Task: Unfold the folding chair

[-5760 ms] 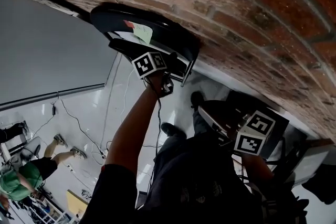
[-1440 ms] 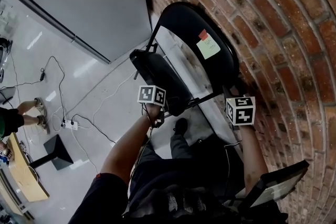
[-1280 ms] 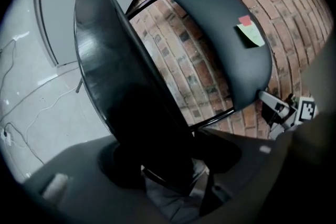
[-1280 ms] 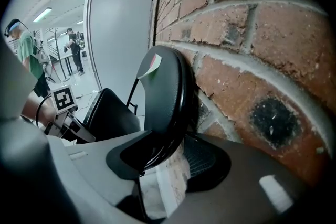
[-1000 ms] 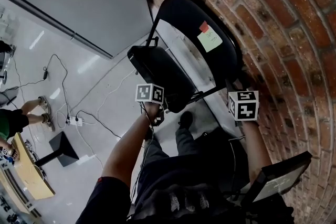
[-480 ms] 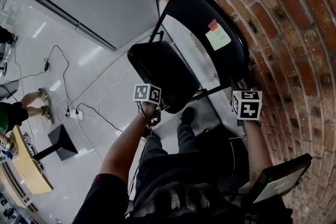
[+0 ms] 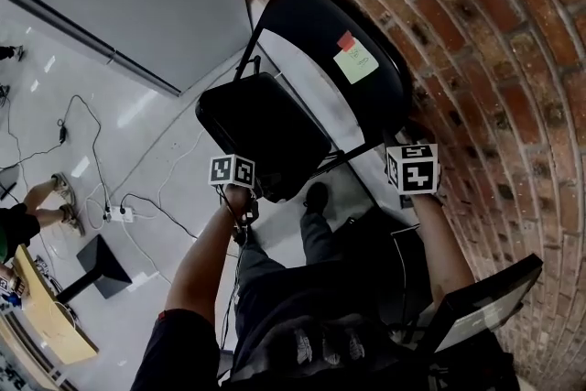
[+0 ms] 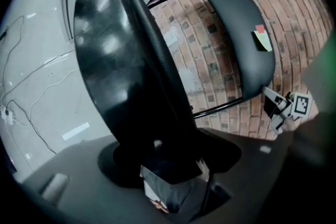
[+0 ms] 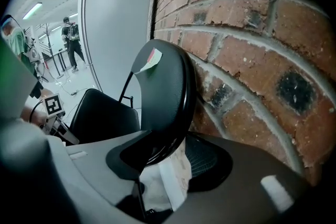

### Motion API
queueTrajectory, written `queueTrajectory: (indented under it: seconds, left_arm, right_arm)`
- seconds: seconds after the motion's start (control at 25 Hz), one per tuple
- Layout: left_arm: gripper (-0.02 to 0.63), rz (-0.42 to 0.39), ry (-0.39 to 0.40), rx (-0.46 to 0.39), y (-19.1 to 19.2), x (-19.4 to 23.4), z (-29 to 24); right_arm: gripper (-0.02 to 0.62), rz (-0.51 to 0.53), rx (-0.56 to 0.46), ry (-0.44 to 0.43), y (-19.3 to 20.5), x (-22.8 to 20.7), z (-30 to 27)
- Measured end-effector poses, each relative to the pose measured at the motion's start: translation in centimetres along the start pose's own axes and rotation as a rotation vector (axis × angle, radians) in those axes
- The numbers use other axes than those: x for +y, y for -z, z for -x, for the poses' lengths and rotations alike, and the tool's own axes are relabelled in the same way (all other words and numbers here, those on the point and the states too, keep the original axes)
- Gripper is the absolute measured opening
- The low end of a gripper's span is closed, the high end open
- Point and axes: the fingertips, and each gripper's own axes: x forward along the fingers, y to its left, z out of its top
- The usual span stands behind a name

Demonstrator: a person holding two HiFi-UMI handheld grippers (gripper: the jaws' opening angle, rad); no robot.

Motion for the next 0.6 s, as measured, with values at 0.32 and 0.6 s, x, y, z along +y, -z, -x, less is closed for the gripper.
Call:
queueTrajectory:
  seconds: [0.32, 0.6]
  left_arm:
    - [0.311, 0.034, -0.001, 0.033, 1.4, 3.9, 0.4]
    - [0.314, 0.042, -0.002, 0.031, 2.2, 5.3, 0.7]
  right_arm:
    - [0.189, -0.002, -0.02, 0.004, 0.4, 1.5, -0.6]
    - [0.189, 0.005, -0.007, 0.003, 0.5, 2.6, -0.5]
